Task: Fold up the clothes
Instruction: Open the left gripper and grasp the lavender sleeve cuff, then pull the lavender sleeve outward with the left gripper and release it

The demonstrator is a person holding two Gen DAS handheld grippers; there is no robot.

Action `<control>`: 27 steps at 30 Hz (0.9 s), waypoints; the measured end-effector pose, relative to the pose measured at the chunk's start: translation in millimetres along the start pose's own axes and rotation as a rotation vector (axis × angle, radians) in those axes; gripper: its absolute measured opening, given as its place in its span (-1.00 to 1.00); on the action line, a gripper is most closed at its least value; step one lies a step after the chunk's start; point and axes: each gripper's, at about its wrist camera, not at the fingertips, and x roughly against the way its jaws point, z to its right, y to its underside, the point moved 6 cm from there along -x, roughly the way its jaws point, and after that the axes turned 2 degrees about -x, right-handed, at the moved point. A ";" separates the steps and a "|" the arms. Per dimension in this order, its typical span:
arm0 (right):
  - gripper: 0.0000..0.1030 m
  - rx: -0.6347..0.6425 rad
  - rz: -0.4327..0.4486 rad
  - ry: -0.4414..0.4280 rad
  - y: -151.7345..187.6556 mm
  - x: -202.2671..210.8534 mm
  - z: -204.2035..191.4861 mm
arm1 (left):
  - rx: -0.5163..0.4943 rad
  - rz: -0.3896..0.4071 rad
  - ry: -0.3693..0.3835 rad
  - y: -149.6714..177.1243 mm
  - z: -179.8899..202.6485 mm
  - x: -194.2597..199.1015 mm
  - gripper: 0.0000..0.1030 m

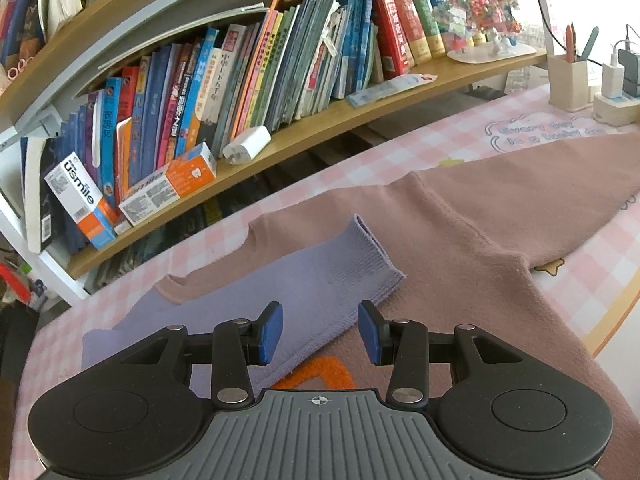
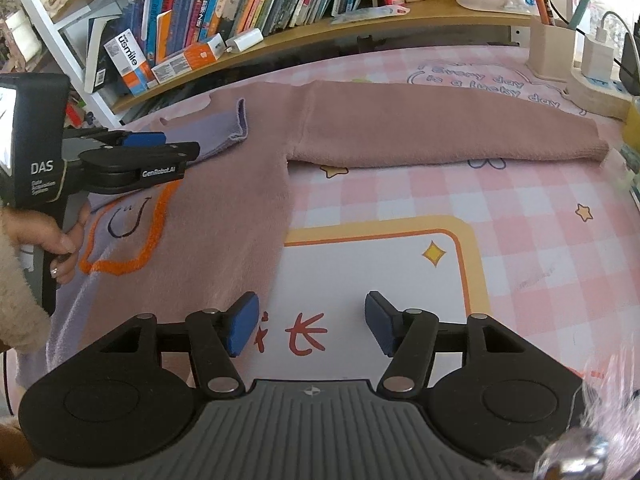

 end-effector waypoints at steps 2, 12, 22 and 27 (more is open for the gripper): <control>0.12 0.002 0.001 -0.003 -0.8 -0.4 0.3 | -0.001 0.001 0.009 -1.9 2.4 -1.1 -0.19; 0.12 -0.008 0.001 -0.005 -2.3 0.3 2.7 | -0.063 -0.036 0.051 -11.1 30.1 -21.9 -0.42; 0.11 -0.031 0.013 0.016 -2.6 2.6 2.4 | 0.066 0.029 -0.026 -21.2 -10.3 -21.9 -0.94; 0.11 -0.046 0.049 0.023 -6.2 7.5 -2.8 | 0.220 0.101 -0.079 -20.8 -76.9 12.6 -0.94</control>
